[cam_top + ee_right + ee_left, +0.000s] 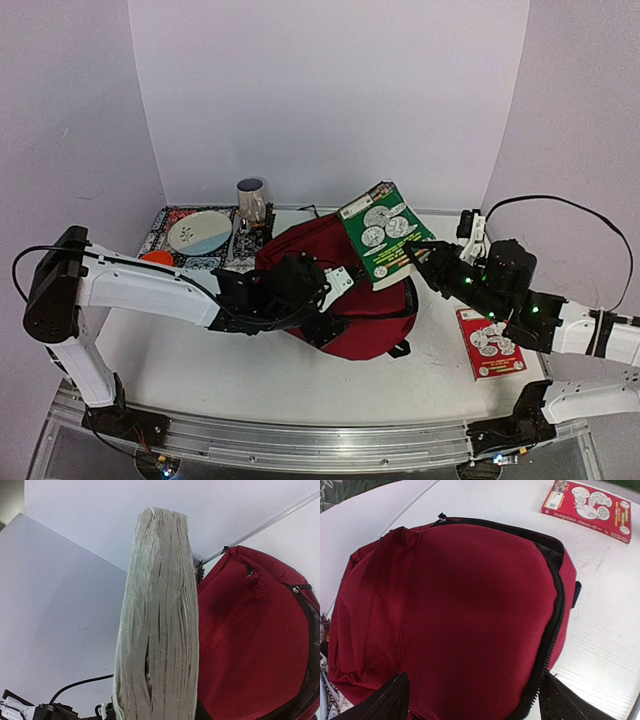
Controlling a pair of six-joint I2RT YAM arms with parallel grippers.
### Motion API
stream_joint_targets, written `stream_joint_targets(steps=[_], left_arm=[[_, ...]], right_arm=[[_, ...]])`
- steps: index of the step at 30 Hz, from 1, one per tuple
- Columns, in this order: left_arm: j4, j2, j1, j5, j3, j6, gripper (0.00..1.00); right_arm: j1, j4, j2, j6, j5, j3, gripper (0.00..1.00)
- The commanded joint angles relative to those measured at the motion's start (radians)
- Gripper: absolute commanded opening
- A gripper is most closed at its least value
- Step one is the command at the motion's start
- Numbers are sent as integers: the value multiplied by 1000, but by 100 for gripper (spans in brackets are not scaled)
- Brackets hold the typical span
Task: Pack the student bag
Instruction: Pick up the largest pocket of the bag from the student bag.
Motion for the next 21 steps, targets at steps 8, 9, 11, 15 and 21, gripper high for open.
stream_joint_targets(steps=[8,9,11,15,21], left_arm=[[5,57,-12,-169,129,76,40],[5,55,-12,-175,133,70,31],[6,48,-12,-193,144,57,18],[11,41,-10,-235,174,28,1],[4,66,30,-314,263,-28,0]], right_arm=[[0,94,-83,15,41,-16,0],[0,91,-88,15,43,-16,0],[-1,83,-100,15,47,-19,0],[0,70,-116,18,49,-26,0],[-1,66,-131,31,23,-40,0]])
